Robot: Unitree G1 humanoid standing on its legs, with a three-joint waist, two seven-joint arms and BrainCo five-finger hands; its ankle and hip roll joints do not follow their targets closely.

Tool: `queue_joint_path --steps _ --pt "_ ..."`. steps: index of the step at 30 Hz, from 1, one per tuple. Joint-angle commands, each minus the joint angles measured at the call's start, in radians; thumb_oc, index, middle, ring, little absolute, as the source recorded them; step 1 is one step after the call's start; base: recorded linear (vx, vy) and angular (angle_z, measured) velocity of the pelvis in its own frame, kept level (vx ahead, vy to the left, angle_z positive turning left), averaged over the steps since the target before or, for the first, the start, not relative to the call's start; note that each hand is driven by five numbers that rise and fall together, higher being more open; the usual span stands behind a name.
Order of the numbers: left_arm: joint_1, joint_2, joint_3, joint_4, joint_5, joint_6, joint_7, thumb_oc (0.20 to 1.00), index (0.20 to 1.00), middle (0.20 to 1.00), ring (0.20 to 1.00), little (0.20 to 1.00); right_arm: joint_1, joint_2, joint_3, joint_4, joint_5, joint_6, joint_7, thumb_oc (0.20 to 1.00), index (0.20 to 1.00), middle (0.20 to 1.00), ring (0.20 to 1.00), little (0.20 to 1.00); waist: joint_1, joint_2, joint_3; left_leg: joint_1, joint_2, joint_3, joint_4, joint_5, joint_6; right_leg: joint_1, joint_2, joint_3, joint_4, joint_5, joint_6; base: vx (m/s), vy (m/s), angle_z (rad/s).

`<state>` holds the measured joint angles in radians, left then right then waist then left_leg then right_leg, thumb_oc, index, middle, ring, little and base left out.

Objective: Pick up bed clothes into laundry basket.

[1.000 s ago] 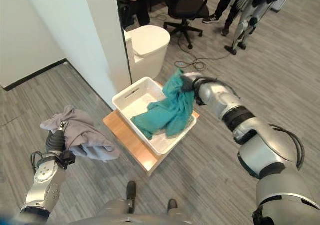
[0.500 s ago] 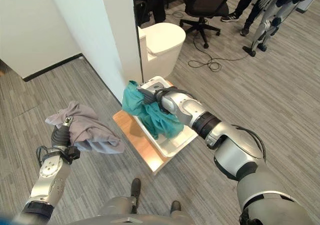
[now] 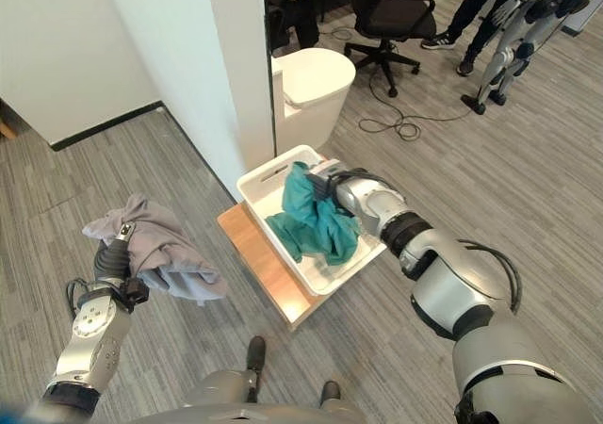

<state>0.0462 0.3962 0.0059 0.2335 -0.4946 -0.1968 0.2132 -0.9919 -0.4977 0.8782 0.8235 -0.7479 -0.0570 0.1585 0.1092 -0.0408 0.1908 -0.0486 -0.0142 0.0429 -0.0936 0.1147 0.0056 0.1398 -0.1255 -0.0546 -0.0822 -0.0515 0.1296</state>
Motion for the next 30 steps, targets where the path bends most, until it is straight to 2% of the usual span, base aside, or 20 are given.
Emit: queue_joint_path --steps 1,7,15,16,17,18,19,20,21,24,25,26,28,29,30 --pt "-0.058 0.054 0.001 -0.06 0.031 -0.078 -0.012 0.2 0.2 0.2 0.2 0.2 -0.069 -0.037 0.05 0.01 -0.023 -0.011 -0.019 1.0 1.0 1.0 1.0 1.0 0.012 -0.023 -0.034 0.073 -0.003 0.024 0.006 -0.121 -0.022 -0.106 -0.058 0.027 0.038 0.109 0.053 0.0 0.0 0.0" --pt "-0.08 0.045 -0.014 -0.05 0.03 -0.083 -0.017 0.2 0.2 0.2 0.2 0.2 -0.056 -0.058 0.058 -0.11 0.06 -0.041 0.026 1.0 1.0 1.0 1.0 1.0 -0.001 -0.019 -0.038 0.077 -0.002 0.028 0.007 -0.121 -0.024 -0.103 -0.059 0.029 0.035 0.105 0.052 -0.01 -0.001 0.0" --pt "-0.063 0.036 0.038 -0.062 0.051 -0.078 0.008 0.2 0.2 0.2 0.2 0.2 0.038 -0.203 -0.046 -0.427 0.225 -0.06 0.049 1.0 1.0 1.0 1.0 1.0 -0.033 -0.014 -0.039 0.076 0.002 0.042 0.006 -0.112 -0.025 -0.111 -0.058 0.038 0.037 0.11 0.051 -0.01 -0.001 0.0" --pt "-0.06 0.039 0.061 -0.074 0.06 -0.079 0.018 0.2 0.2 0.2 0.2 0.2 0.098 -0.247 -0.109 -0.512 0.275 -0.057 0.051 1.0 1.0 1.0 1.0 1.0 -0.042 -0.013 -0.041 0.077 0.003 0.046 0.006 -0.112 -0.026 -0.111 -0.057 0.04 0.037 0.108 0.051 0.0 0.0 0.0" --pt "-0.06 0.039 0.061 -0.074 0.06 -0.079 0.018 0.2 0.2 0.2 0.2 0.2 0.099 -0.248 -0.109 -0.513 0.275 -0.057 0.051 1.0 1.0 1.0 1.0 1.0 -0.041 -0.014 -0.042 0.077 0.003 0.046 0.006 -0.112 -0.026 -0.111 -0.057 0.04 0.037 0.108 0.051 0.0 0.0 0.0" --pt "-0.063 0.042 0.086 -0.089 0.077 -0.079 0.03 0.2 0.2 0.2 0.2 0.2 0.179 -0.281 -0.2 -0.589 0.341 -0.054 0.028 1.0 1.0 1.0 1.0 1.0 -0.059 -0.007 -0.042 0.078 0.005 0.05 0.006 -0.114 -0.026 -0.113 -0.056 0.042 0.038 0.107 0.051 0.0 0.001 -0.04" --pt "-0.064 0.045 0.081 -0.09 0.077 -0.078 0.03 0.2 0.2 0.2 0.2 0.2 0.189 -0.285 -0.209 -0.598 0.341 -0.051 0.031 1.0 1.0 1.0 1.0 1.0 -0.055 -0.009 -0.043 0.079 0.005 0.049 0.006 -0.114 -0.026 -0.112 -0.057 0.042 0.038 0.107 0.051 0.0 0.0 0.0" --pt "-0.067 0.054 0.108 -0.108 0.092 -0.078 0.037 0.2 0.2 0.2 0.2 0.2 0.248 -0.304 -0.274 -0.654 0.396 -0.051 0.027 1.0 1.0 1.0 1.0 1.0 -0.07 -0.003 -0.042 0.081 0.006 0.054 0.006 -0.114 -0.026 -0.114 -0.056 0.044 0.039 0.106 0.051 0.01 0.007 -0.13" --pt "-0.083 0.085 0.129 -0.142 0.112 -0.082 0.04 0.2 0.2 0.2 0.2 0.2 0.368 -0.307 -0.391 -0.722 0.476 -0.05 0.012 1.0 1.0 1.0 1.0 1.0 -0.085 0.006 -0.044 0.084 0.007 0.057 0.006 -0.115 -0.026 -0.115 -0.055 0.048 0.04 0.104 0.051 0.01 0.0 -0.12" --pt "-0.113 0.133 0.142 -0.183 0.1 -0.092 0.032 0.2 0.2 0.2 0.2 0.2 0.519 -0.284 -0.519 -0.791 0.579 -0.056 -0.012 1.0 1.0 1.0 1.0 1.0 -0.097 0.011 -0.05 0.094 0.008 0.061 0.006 -0.128 -0.027 -0.107 -0.054 0.051 0.038 0.092 0.053 0.02 -0.009 -0.14" --pt "-0.167 0.185 0.153 -0.213 0.088 -0.103 0.028 0.2 0.2 0.2 0.2 0.2 0.619 -0.253 -0.579 -0.852 0.648 -0.066 -0.001 1.0 1.0 1.0 1.0 1.0 -0.114 0.019 -0.053 0.093 0.01 0.068 0.006 -0.118 -0.028 -0.113 -0.053 0.056 0.042 0.098 0.052 0.04 -0.012 -0.1" --pt "-0.169 0.188 0.148 -0.212 0.087 -0.103 0.028 0.2 0.2 0.2 0.2 0.2 0.627 -0.253 -0.586 -0.857 0.649 -0.065 0.001 1.0 1.0 1.0 1.0 1.0 -0.111 0.017 -0.055 0.099 0.009 0.066 0.006 -0.129 -0.028 -0.107 -0.054 0.055 0.04 0.089 0.054 -0.02 -0.031 -0.04" --pt "-0.265 0.26 0.137 -0.205 0.031 -0.119 0.014 0.2 0.2 0.2 0.2 0.2 0.814 -0.183 -0.675 -0.867 0.734 -0.071 -0.004 1.0 1.0 1.0 1.0 1.0 -0.144 0.029 -0.065 0.103 0.011 0.074 0.006 -0.12 -0.03 -0.109 -0.051 0.061 0.044 0.093 0.054 0.02 -0.022 -0.07" --pt "-0.267 0.262 0.132 -0.202 0.03 -0.12 0.014 0.2 0.2 0.2 0.2 0.2 0.819 -0.182 -0.68 -0.869 0.734 -0.07 -0.003 1.0 1.0 1.0 1.0 1.0 -0.141 0.028 -0.068 0.108 0.011 0.073 0.006 -0.13 -0.03 -0.103 -0.052 0.059 0.042 0.085 0.055 0.07 -0.015 -0.1" --pt "-0.338 0.338 0.115 -0.185 0.038 -0.121 0.007 0.2 0.2 0.2 0.2 0.2 0.93 -0.145 -0.717 -0.856 0.753 -0.073 0.001 1.0 1.0 1.0 1.0 1.0 -0.161 0.036 -0.076 0.114 0.011 0.08 0.006 -0.131 -0.033 -0.102 -0.05 0.063 0.043 0.083 0.058 0.06 -0.006 -0.13"
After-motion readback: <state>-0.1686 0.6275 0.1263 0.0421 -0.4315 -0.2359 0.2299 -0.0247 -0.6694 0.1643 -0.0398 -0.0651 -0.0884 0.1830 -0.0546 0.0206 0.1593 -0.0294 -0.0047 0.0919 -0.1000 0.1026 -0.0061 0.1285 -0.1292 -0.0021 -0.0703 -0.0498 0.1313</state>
